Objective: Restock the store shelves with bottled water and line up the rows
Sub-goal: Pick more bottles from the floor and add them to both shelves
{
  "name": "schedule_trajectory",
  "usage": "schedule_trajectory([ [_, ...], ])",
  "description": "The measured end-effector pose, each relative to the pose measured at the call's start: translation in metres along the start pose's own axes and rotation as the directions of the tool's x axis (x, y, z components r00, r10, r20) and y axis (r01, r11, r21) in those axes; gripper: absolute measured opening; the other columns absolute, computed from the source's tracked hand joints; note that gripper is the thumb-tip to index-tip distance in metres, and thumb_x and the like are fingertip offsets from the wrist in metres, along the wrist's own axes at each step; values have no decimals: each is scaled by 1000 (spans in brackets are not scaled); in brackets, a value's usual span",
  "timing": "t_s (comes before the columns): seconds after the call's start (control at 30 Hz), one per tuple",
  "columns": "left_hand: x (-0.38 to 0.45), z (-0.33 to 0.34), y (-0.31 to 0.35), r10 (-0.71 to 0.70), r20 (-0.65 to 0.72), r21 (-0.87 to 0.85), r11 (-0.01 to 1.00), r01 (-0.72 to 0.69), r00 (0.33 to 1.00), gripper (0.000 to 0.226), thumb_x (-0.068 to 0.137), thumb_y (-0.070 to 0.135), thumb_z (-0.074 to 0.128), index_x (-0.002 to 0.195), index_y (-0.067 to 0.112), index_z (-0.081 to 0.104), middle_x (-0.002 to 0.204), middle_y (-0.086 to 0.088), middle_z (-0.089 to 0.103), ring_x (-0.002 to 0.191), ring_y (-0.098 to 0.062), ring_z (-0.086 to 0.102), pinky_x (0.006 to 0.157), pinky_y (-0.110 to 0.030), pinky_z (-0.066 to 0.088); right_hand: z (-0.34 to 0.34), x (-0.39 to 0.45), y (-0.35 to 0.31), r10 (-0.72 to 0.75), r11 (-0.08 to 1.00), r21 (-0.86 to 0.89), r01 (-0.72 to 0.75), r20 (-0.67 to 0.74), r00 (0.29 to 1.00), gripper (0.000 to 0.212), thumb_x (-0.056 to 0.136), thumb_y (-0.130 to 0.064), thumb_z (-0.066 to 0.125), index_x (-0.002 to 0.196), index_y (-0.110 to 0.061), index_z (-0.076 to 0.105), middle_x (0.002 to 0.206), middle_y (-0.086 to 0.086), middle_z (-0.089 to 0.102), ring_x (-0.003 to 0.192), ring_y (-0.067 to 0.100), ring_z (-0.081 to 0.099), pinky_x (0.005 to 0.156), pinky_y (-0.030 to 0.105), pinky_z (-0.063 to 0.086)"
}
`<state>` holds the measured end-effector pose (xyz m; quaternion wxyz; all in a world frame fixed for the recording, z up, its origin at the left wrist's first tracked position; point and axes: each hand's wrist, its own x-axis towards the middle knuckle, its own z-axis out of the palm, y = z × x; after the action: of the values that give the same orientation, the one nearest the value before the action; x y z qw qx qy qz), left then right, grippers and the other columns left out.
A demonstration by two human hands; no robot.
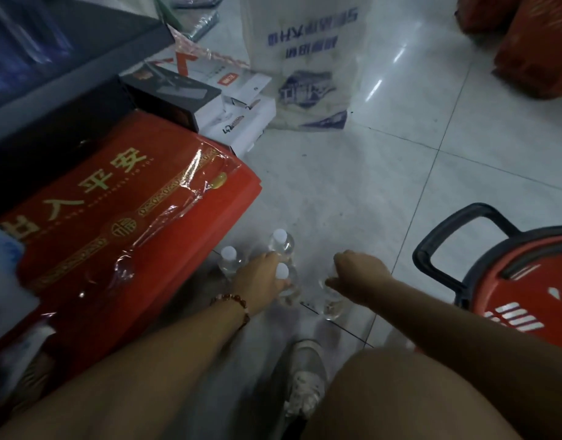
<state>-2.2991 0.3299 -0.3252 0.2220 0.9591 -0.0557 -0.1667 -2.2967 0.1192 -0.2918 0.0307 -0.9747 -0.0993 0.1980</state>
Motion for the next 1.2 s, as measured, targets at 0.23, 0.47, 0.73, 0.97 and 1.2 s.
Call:
schedule_trajectory([
  [0.23, -98, -94, 8, 11, -239, -153, 987, -48, 971, 35, 83, 52, 72, 83, 29, 45, 81, 10, 56, 72, -14, 57, 64, -36, 52, -125, -63, -47, -253, 963, -130, 237, -122, 960, 49, 92, -58, 56, 116, -16, 62, 110, 5, 65, 96, 24, 62, 74, 32, 48],
  [0.47, -221, -186, 30, -261, -508, -601, 790, -121, 821, 26, 82, 38, 67, 93, 24, 48, 87, -1, 62, 74, -16, 59, 65, -36, 50, -229, -151, -141, -403, 900, -35, 435, -449, 797, 39, 84, -58, 66, 82, -20, 58, 74, -11, 56, 72, 13, 57, 58, 30, 49],
  [0.73, -318, -215, 1, -403, -483, -700, 711, -66, 778, 46, 70, 57, 82, 81, 23, 52, 74, 8, 59, 65, -7, 55, 61, -29, 47, -216, -186, -243, -399, 760, 219, 612, -586, 705, 40, 79, -52, 71, 65, -16, 57, 56, -3, 54, 50, 9, 45, 49, 28, 36],
  [0.97, -361, -240, -45, -271, -428, -576, 817, -28, 862, 120, 56, 74, 80, 157, 36, 28, 150, 23, 40, 132, 2, 46, 101, -18, 44, -191, -180, -315, -522, 591, 300, 749, -565, 639, 35, 74, -46, 77, 60, -21, 58, 52, -12, 56, 48, 0, 50, 46, 16, 37],
  [1.2, -389, -245, -62, -281, -430, -718, 683, -136, 858, 44, 82, 39, 80, 123, 36, 66, 113, 11, 75, 106, -7, 71, 96, -36, 56, -197, -179, -361, -618, 412, 384, 826, -549, 563, 18, 71, -29, 80, 67, -19, 66, 55, -8, 60, 51, 1, 52, 48, 16, 39],
])
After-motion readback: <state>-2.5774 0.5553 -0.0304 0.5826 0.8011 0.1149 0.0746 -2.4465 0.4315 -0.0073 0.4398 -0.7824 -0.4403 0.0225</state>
